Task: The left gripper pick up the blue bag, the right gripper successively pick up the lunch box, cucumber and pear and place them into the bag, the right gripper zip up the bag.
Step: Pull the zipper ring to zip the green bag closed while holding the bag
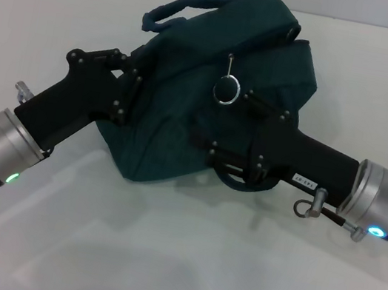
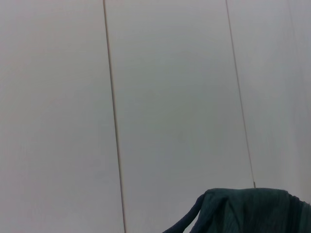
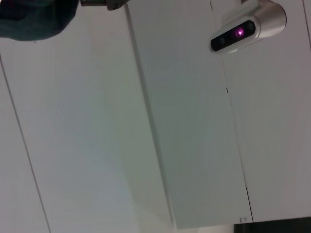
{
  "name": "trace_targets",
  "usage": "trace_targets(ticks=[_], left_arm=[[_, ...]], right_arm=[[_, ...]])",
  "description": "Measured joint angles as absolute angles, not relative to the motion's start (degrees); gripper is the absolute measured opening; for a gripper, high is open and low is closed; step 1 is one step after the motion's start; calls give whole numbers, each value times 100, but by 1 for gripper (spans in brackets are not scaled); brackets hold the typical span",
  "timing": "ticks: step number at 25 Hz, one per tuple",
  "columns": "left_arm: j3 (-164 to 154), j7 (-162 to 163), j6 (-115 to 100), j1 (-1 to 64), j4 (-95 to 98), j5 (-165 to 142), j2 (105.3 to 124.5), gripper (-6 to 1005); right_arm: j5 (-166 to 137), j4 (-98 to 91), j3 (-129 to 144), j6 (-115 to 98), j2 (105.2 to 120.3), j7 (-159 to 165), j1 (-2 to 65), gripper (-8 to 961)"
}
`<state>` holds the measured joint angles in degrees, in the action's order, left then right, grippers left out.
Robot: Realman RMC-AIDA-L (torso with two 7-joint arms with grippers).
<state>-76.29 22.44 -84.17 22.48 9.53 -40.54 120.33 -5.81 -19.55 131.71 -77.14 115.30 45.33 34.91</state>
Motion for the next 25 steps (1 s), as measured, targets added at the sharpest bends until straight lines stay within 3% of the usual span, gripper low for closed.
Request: trace_targets(ticks=[12, 25], left_arm=[[-7628, 2241, -8426, 2259, 934, -4074, 12045, 33], [-7714, 2243, -8438, 2248, 931, -4077, 12057, 32]], right_arm=[[-599, -1844, 12867, -7700, 11557, 4593, 3461, 824], [-555, -1919, 12779, -7475, 11612, 4002, 3333, 572]])
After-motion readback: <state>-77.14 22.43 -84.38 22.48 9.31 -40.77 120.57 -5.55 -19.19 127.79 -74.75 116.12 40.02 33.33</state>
